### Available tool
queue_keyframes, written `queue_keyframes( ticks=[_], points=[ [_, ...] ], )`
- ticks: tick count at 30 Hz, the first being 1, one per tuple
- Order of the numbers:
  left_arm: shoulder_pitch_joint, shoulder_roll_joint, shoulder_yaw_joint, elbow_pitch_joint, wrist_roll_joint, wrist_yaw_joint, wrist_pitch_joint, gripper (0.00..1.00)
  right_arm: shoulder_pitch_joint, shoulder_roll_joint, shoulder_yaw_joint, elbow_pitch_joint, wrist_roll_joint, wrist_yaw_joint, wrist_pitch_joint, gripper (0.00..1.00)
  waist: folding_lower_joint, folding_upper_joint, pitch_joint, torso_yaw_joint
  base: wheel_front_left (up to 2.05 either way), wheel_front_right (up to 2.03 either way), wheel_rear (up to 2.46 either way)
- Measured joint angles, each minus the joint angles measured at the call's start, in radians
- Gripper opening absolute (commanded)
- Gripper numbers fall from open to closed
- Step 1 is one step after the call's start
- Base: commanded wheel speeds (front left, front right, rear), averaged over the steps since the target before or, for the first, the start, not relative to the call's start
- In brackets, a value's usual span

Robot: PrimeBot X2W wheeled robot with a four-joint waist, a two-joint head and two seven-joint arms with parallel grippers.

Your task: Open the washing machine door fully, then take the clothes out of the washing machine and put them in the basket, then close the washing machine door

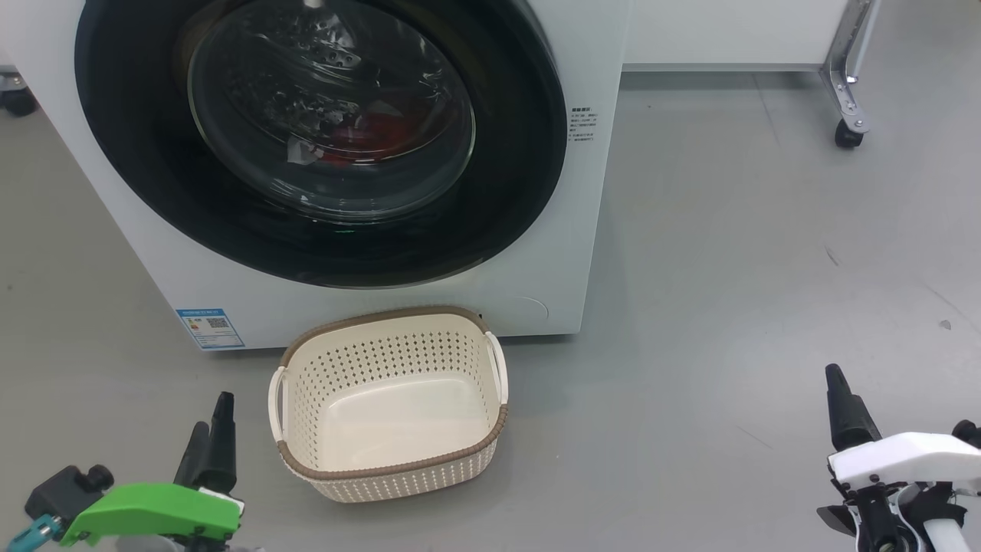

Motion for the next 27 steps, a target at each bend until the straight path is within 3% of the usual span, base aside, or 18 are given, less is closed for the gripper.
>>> queue_keyframes(
  ticks=[14,27],
  points=[
    [-0.007,0.018,-0.065,-0.029,0.252,0.053,-0.047,1.00,-0.012,-0.026,0.100,-0.002,-0.237,-0.037,-0.050,1.00,0.0000,0.0000,-0.006,0.006,0.00,0.00,0.00],
    [-0.007,0.019,-0.111,-0.031,0.402,0.079,-0.085,1.00,-0.014,-0.025,0.150,-0.001,-0.387,-0.069,-0.089,1.00,0.0000,0.0000,-0.011,0.008,0.00,0.00,0.00]
  ],
)
